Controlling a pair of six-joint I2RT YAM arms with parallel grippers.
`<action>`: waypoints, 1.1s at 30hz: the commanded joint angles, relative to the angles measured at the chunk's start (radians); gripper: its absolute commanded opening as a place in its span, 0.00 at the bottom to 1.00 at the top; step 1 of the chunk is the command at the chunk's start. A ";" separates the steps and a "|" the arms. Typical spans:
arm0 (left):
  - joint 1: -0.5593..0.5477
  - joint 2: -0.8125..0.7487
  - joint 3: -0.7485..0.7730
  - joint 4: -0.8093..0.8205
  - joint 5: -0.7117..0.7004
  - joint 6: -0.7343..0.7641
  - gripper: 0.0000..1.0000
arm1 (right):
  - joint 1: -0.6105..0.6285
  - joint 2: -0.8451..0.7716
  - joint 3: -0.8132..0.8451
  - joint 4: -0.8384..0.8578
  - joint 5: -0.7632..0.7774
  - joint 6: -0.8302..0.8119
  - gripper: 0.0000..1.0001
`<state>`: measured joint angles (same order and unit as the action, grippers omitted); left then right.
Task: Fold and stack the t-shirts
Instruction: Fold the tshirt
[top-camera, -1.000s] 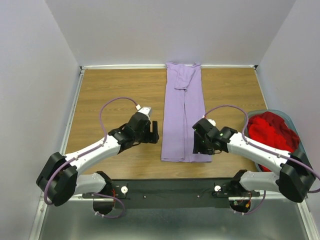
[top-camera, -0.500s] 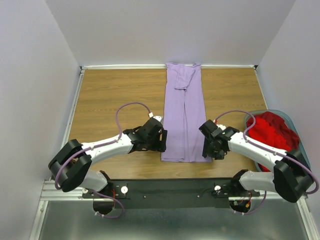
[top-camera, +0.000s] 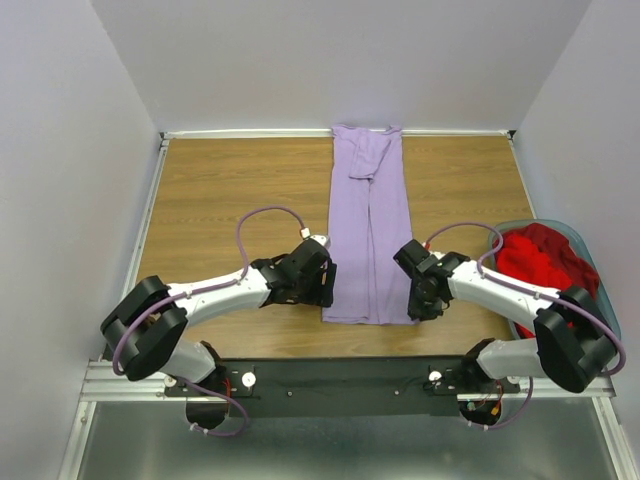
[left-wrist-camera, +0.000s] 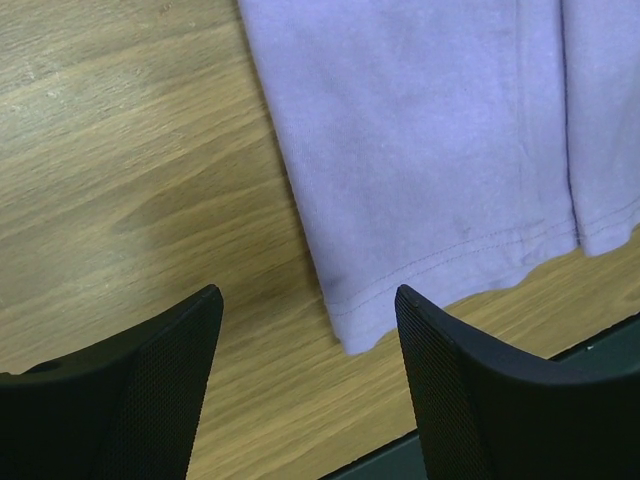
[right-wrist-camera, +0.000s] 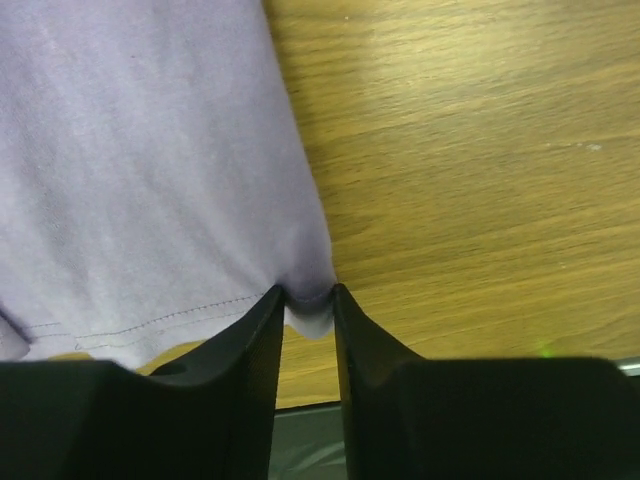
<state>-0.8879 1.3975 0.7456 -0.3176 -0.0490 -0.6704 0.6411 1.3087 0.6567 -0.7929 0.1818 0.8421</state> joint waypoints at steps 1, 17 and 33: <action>-0.013 0.023 0.015 -0.023 -0.025 -0.020 0.77 | -0.003 0.057 -0.034 0.015 -0.002 -0.015 0.28; -0.068 0.164 0.095 -0.092 -0.045 -0.046 0.58 | -0.001 0.032 -0.040 0.047 -0.056 -0.060 0.01; -0.149 0.268 0.130 -0.233 -0.126 -0.104 0.27 | 0.002 0.009 -0.045 0.061 -0.079 -0.081 0.01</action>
<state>-1.0252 1.6173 0.9062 -0.4557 -0.1535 -0.7410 0.6399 1.3056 0.6529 -0.7559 0.1337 0.7666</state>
